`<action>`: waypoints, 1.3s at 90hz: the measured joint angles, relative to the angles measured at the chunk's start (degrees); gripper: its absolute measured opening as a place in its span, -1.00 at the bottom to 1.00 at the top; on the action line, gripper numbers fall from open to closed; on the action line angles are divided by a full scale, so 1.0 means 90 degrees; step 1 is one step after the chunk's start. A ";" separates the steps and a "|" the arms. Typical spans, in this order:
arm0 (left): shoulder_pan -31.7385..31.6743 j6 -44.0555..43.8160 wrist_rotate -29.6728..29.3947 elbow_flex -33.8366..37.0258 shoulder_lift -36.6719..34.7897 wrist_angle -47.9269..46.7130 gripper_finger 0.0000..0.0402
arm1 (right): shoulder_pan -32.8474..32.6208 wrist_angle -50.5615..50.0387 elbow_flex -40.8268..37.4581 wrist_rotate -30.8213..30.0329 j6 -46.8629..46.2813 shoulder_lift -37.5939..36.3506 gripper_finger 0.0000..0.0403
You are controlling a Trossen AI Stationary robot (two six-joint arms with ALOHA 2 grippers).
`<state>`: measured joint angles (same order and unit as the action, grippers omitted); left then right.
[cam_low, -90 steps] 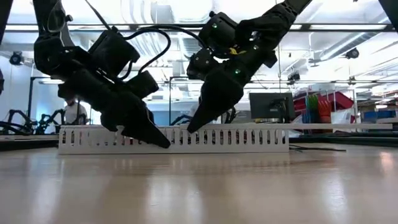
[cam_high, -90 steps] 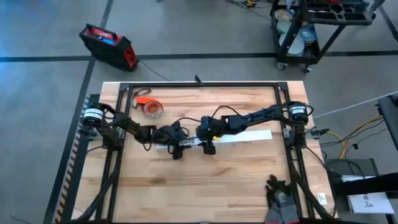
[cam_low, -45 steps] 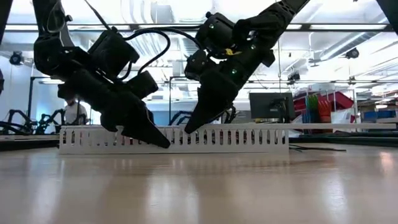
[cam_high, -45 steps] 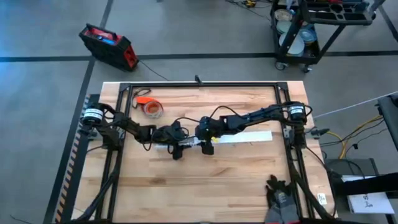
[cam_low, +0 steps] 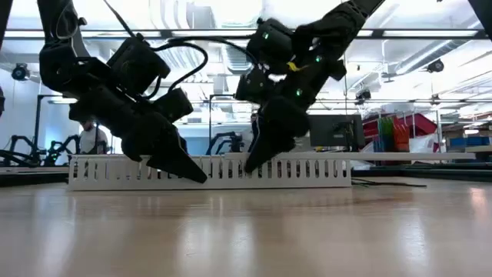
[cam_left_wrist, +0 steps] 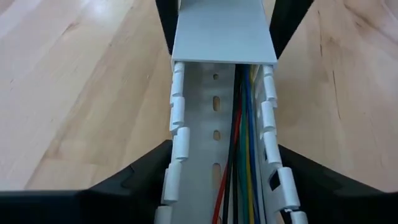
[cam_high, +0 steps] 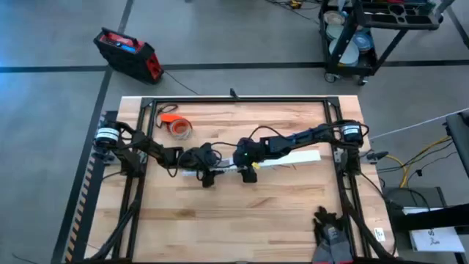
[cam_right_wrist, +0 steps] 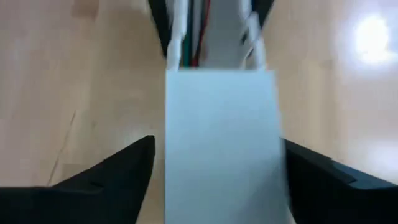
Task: Ziptie cables
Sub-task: Close the white cable duct
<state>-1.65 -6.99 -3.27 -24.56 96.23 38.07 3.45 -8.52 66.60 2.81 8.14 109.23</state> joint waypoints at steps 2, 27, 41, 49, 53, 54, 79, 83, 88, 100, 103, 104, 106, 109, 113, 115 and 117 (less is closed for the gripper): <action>0.0002 -0.0018 0.0007 0.0003 0.0000 0.0001 0.09 | 0.0004 0.0050 -0.0012 0.0002 0.0007 -0.0010 0.52; 0.0009 -0.0117 0.0054 0.0023 0.0000 -0.0003 0.09 | -0.0025 0.0592 -0.0097 0.0017 0.0049 -0.0087 0.43; 0.0015 -0.0134 0.0074 0.0027 0.0000 -0.0006 0.10 | -0.0020 0.0715 -0.0166 0.0046 0.0026 -0.0036 0.25; 0.0015 -0.0097 0.0085 0.0030 0.0000 -0.0007 0.11 | -0.0022 0.0768 -0.0210 0.0046 -0.0019 -0.0036 0.16; 0.0015 -0.0077 0.0090 0.0032 0.0000 0.0001 0.11 | -0.0022 0.0783 -0.0224 0.0046 -0.0026 -0.0039 0.12; 0.0015 -0.0074 0.0090 0.0034 0.0001 0.0004 0.11 | -0.0022 0.0788 -0.0228 0.0046 -0.0026 -0.0039 0.12; 0.0025 -0.0004 0.0095 0.0054 0.0017 0.0175 0.11 | -0.0022 0.0835 -0.0239 0.0058 -0.0110 -0.0041 0.09; 0.0035 0.0075 0.0097 0.0054 0.0019 0.0191 0.12 | -0.0022 0.0851 -0.0242 0.0058 -0.0165 -0.0041 0.08; 0.0055 0.0175 0.0099 0.0054 0.0019 0.0200 0.12 | -0.0022 0.0867 -0.0242 0.0058 -0.0256 -0.0041 0.07; 0.0066 0.0304 0.0098 0.0051 0.0019 0.0213 0.11 | -0.0037 0.0885 -0.0244 0.0083 -0.0360 -0.0041 0.08; 0.0066 0.0318 0.0067 0.0040 0.0019 0.0207 0.11 | -0.0039 0.0894 -0.0244 0.0092 -0.0362 -0.0041 0.09; 0.0068 0.0323 0.0052 0.0035 0.0019 0.0205 0.11 | -0.0042 0.0901 -0.0247 0.0100 -0.0362 -0.0041 0.09; 0.0068 0.0330 0.0020 0.0029 0.0020 0.0203 0.11 | -0.0050 0.0913 -0.0251 0.0127 -0.0362 -0.0041 0.09; 0.0070 0.0343 -0.0030 0.0020 0.0024 0.0203 0.11 | -0.0049 0.0930 -0.0252 0.0162 -0.0359 -0.0041 0.09; 0.0070 0.0343 -0.0032 0.0019 0.0024 0.0203 0.12 | -0.0057 0.0954 -0.0252 0.0189 -0.0364 -0.0041 0.09; 0.0070 0.0343 -0.0036 0.0018 0.0024 0.0205 0.12 | -0.0059 0.0963 -0.0254 0.0186 -0.0364 -0.0041 0.08; 0.0070 0.0343 -0.0046 0.0018 0.0024 0.0208 0.12 | -0.0061 0.0971 -0.0254 0.0184 -0.0366 -0.0041 0.08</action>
<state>-1.02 -3.91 -3.68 -24.40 96.44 39.94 2.90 0.22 64.31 4.46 4.85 108.86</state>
